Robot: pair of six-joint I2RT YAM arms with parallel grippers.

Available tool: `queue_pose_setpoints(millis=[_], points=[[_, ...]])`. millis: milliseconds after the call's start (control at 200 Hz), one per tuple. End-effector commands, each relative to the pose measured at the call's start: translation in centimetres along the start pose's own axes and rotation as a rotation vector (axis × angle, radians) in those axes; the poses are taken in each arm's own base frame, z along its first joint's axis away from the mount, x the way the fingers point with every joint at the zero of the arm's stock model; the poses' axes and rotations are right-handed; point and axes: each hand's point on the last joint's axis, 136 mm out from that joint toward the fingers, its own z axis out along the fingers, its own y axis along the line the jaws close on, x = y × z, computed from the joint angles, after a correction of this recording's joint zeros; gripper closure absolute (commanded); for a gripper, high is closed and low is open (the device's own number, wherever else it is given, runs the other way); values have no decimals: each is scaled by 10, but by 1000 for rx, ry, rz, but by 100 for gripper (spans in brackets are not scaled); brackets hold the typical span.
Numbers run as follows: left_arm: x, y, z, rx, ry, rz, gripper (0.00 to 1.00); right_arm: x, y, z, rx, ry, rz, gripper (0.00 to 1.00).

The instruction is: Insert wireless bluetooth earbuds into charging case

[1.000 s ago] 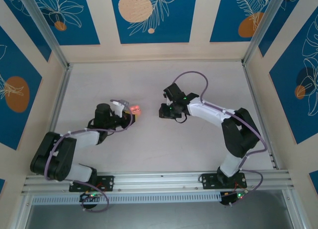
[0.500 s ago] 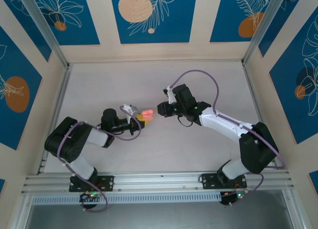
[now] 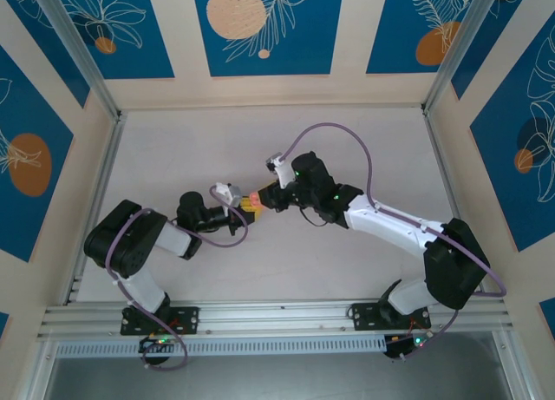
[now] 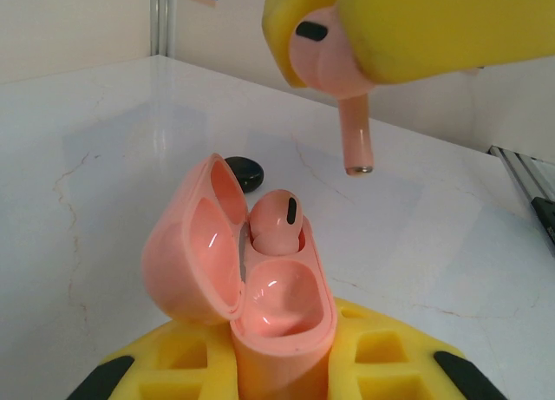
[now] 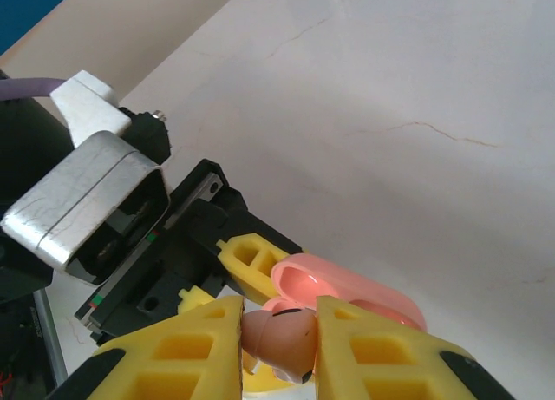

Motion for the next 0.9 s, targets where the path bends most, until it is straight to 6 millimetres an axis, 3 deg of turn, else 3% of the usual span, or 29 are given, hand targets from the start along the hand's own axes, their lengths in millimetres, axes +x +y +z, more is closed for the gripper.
queue_pose_setpoints(millis=[0, 570, 895], points=[[-9, -12, 0, 46, -35, 44, 82, -3, 10, 4, -38, -19, -50, 76], [-21, -18, -3, 57, -53, 52, 82, 4, 8, 25, -20, 21, -68, 76], [-18, -18, -4, 50, -22, 43, 82, -12, 18, 19, -21, -35, -111, 76]])
